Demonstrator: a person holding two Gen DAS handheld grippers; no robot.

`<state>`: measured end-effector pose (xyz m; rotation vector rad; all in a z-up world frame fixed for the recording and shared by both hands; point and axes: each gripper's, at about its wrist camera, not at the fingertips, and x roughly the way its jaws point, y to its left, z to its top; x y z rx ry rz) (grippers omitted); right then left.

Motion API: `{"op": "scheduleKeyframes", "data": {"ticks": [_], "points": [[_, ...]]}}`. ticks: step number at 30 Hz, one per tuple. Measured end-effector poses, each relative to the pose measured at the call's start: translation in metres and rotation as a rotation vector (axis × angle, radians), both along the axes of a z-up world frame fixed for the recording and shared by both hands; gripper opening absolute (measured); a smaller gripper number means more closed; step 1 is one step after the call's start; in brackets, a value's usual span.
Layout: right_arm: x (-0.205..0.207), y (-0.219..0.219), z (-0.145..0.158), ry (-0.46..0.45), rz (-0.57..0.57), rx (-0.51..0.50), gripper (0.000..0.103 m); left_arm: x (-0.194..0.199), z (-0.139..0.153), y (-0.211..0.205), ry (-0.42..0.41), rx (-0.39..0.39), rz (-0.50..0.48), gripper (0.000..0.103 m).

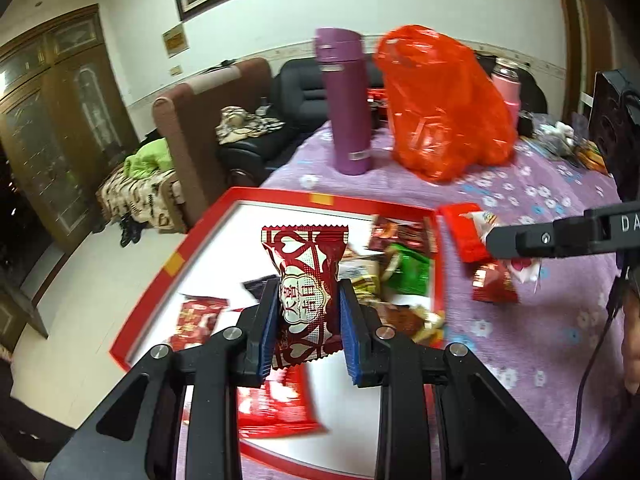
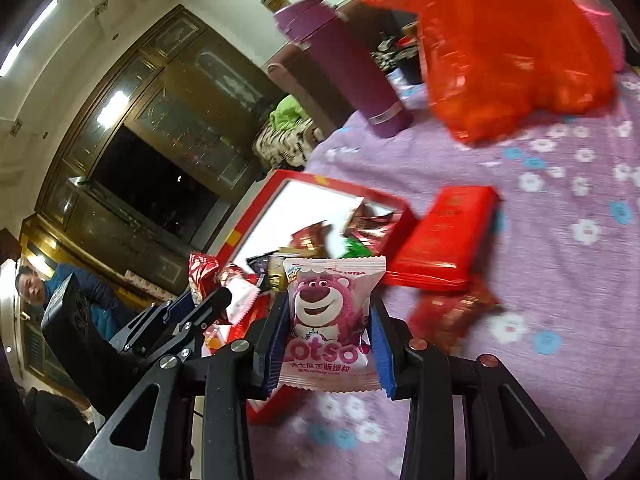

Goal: Organize snacks
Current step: 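Carry both packets into the red box and open both grippers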

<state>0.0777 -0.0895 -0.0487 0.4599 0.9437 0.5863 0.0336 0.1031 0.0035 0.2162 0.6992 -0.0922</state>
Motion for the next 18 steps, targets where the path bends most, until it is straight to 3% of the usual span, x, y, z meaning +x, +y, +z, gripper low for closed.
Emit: {"op": "scheduleKeyframes", "data": {"ticks": [6, 18], "points": [[0.009, 0.033, 0.002, -0.003, 0.039, 0.004, 0.038, 0.005, -0.002, 0.019, 0.001, 0.003, 0.041, 0.026], [0.022, 0.053, 0.003, 0.004, 0.002, 0.04, 0.038, 0.012, -0.007, 0.046, 0.0, 0.01, 0.12, 0.026]]}}
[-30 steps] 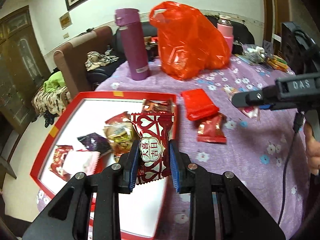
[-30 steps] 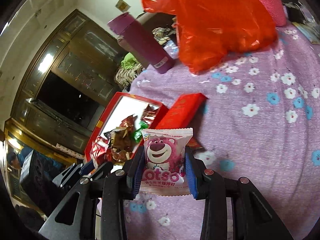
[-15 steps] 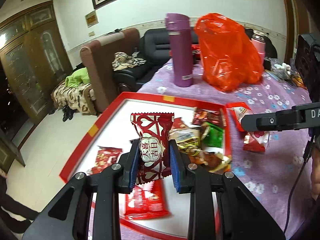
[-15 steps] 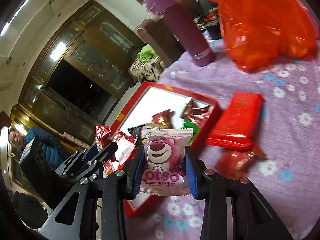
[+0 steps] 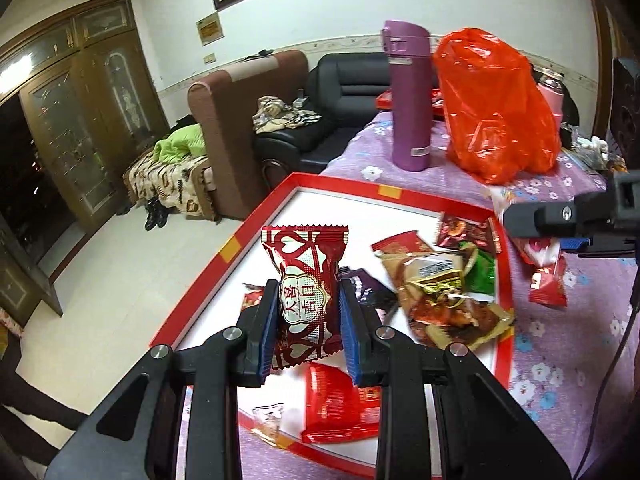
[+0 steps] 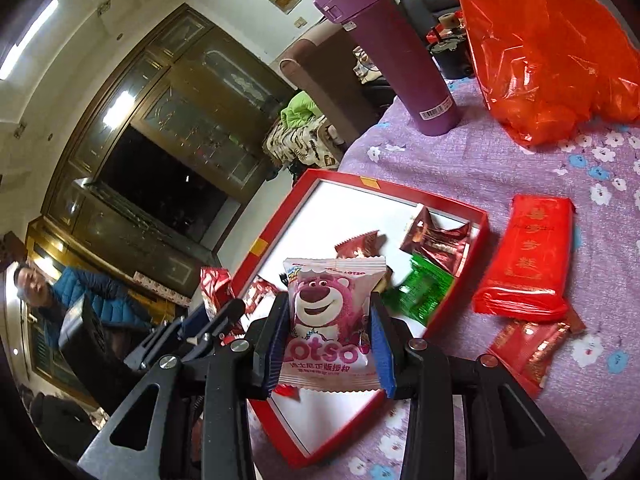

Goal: Organize snacks
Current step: 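Carry both packets into the red box and open both grippers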

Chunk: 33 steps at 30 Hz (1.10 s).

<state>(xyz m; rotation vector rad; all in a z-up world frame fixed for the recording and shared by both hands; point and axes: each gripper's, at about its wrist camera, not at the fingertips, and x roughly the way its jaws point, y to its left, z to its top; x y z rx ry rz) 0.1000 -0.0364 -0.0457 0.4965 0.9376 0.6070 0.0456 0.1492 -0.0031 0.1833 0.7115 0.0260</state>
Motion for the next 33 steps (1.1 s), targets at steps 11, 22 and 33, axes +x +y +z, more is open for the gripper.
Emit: {"op": "scheduleKeyframes", "data": {"ticks": [11, 22, 33], "points": [[0.018, 0.044, -0.002, -0.037, -0.048, 0.093, 0.038, 0.006, 0.004, 0.02, -0.025, 0.015, 0.117, 0.026], [0.018, 0.04, -0.028, -0.09, -0.083, 0.002, 0.039, 0.021, -0.009, 0.005, -0.083, 0.103, 0.25, 0.026], [0.012, 0.06, -0.032, -0.115, -0.023, -0.096, 0.048, 0.028, -0.022, 0.006, -0.022, 0.14, 0.284, 0.034]]}}
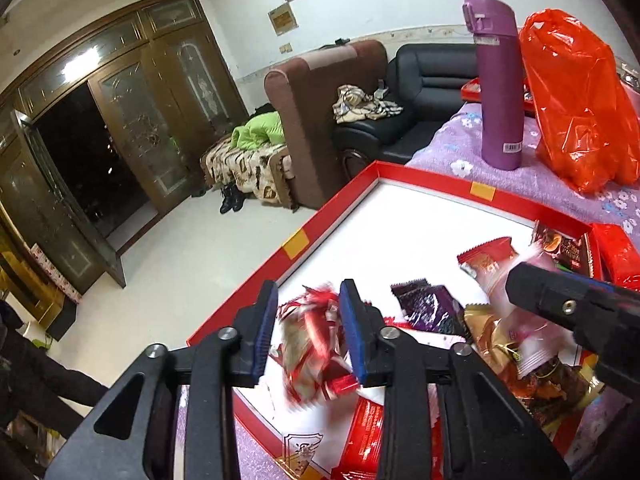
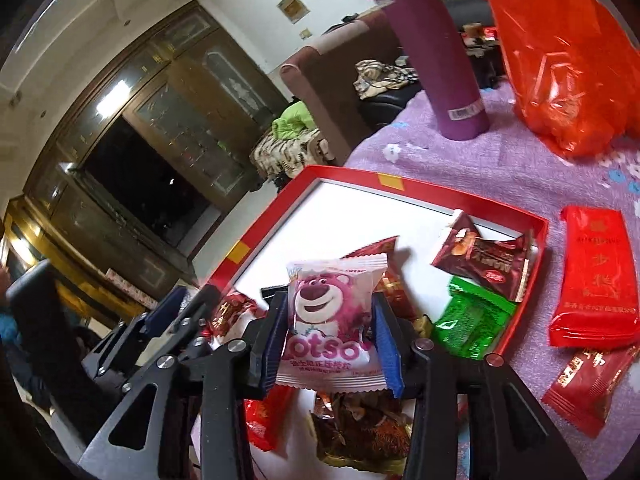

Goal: Organize snacks
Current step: 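Carry both packets into the red box and open both grippers, then move the right gripper to a small red packet and grasp it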

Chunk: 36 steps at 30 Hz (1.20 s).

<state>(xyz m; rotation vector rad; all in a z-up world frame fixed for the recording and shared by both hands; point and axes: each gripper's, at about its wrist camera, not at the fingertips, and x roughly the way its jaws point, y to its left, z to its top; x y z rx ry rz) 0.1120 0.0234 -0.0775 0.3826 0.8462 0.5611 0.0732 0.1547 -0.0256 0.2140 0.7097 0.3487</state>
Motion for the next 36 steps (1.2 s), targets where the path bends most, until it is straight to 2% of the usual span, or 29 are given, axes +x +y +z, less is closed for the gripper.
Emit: {"op": "scheduleKeyframes", "data": {"ticks": [2, 4, 5, 7, 10, 16, 20, 26, 28, 32, 36], "points": [[-0.002, -0.002, 0.002, -0.005, 0.003, 0.02, 0.053, -0.002, 0.001, 0.002, 0.002, -0.009, 0.002, 0.054], [-0.006, -0.013, 0.01, -0.045, -0.04, 0.047, 0.057, -0.006, 0.005, 0.003, -0.017, -0.001, 0.008, 0.066], [-0.009, -0.021, 0.015, -0.071, -0.07, 0.063, 0.064, -0.009, 0.007, 0.002, -0.031, 0.01, 0.011, 0.07], [-0.013, -0.037, 0.022, -0.111, -0.149, 0.087, 0.071, -0.013, 0.011, 0.002, -0.05, 0.029, 0.013, 0.076], [-0.014, -0.063, 0.026, -0.131, -0.267, 0.117, 0.072, -0.021, 0.018, 0.001, -0.076, 0.053, -0.002, 0.083], [-0.006, -0.101, 0.018, -0.051, -0.432, 0.117, 0.074, -0.029, 0.021, 0.009, -0.071, 0.056, 0.006, 0.083], [-0.006, -0.129, 0.019, 0.0, -0.458, 0.085, 0.074, -0.03, 0.019, 0.015, -0.062, 0.048, 0.024, 0.083], [-0.006, -0.175, 0.011, 0.125, -0.34, 0.042, 0.074, -0.03, 0.02, 0.013, -0.051, 0.043, 0.016, 0.083], [-0.011, -0.197, 0.006, 0.16, -0.311, 0.055, 0.074, -0.032, 0.022, 0.011, -0.059, 0.042, 0.013, 0.083], [-0.014, -0.231, 0.003, 0.173, -0.334, 0.156, 0.074, -0.034, 0.024, 0.003, -0.067, 0.043, 0.0, 0.083], [-0.009, -0.23, -0.008, 0.229, -0.319, 0.143, 0.074, -0.033, 0.018, -0.005, -0.05, 0.045, -0.019, 0.083]]}}
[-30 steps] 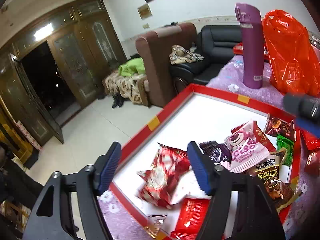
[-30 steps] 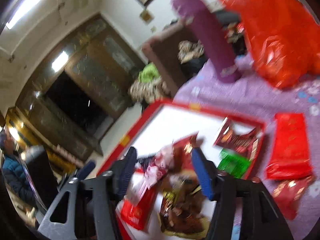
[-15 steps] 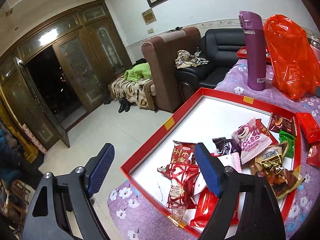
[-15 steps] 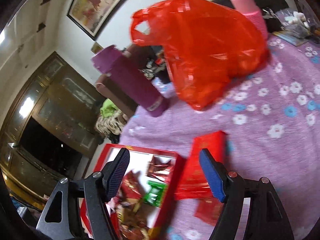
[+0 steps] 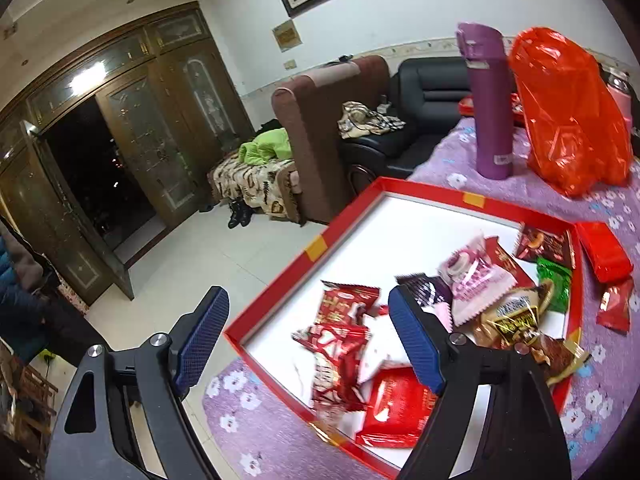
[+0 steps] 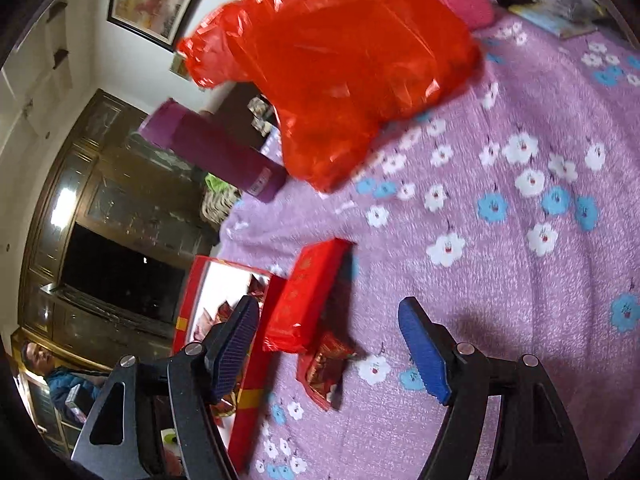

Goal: Organize snacks
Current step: 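Move the right gripper to a small red packet and grasp it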

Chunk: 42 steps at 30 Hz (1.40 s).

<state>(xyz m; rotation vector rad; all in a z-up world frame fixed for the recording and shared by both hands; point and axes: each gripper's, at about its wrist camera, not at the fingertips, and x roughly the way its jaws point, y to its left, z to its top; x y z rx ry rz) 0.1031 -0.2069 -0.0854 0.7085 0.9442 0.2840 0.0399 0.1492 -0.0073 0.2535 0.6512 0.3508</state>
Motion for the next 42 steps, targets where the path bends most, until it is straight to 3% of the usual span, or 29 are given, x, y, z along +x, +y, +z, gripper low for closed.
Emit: {"op": "scheduleKeyframes", "data": {"ticks": [4, 9, 13, 14, 18, 21, 24, 28, 34, 36, 38, 42], "points": [[0.002, 0.02, 0.001, 0.013, 0.043, -0.059, 0.074, 0.0, -0.005, -0.007, 0.015, 0.011, -0.017, 0.083], [0.004, 0.042, -0.005, -0.019, 0.013, -0.067, 0.075, -0.001, -0.007, -0.011, 0.024, 0.005, -0.031, 0.083], [0.012, 0.052, -0.027, 0.031, 0.031, -0.014, 0.075, -0.003, -0.008, -0.012, 0.03, 0.004, -0.035, 0.083], [0.01, 0.053, -0.026, -0.004, 0.01, -0.021, 0.075, -0.003, -0.008, -0.013, 0.034, 0.005, -0.037, 0.083], [0.01, 0.062, -0.023, -0.104, -0.044, -0.121, 0.076, -0.004, -0.008, -0.019, 0.039, 0.008, -0.054, 0.083], [0.016, 0.069, -0.026, -0.114, -0.057, -0.154, 0.075, -0.007, -0.007, -0.024, 0.036, 0.011, -0.066, 0.083], [0.018, 0.081, -0.024, -0.117, -0.033, -0.25, 0.073, -0.01, -0.007, -0.027, 0.039, 0.012, -0.076, 0.083], [0.019, 0.108, -0.023, -0.118, 0.022, -0.432, 0.056, -0.014, -0.007, -0.03, 0.043, 0.022, -0.09, 0.083], [0.012, 0.138, -0.02, -0.096, 0.157, -0.577, 0.037, -0.015, -0.006, -0.029, 0.045, 0.018, -0.09, 0.083], [0.006, 0.138, -0.018, -0.087, 0.188, -0.605, 0.035, -0.015, -0.006, -0.03, 0.045, 0.019, -0.093, 0.083], [-0.001, 0.134, -0.018, -0.067, 0.211, -0.591, 0.024, -0.015, -0.006, -0.032, 0.048, 0.021, -0.098, 0.083], [-0.006, 0.126, -0.017, -0.015, 0.266, -0.614, 0.015, -0.018, -0.005, -0.037, 0.051, 0.023, -0.117, 0.083]]}}
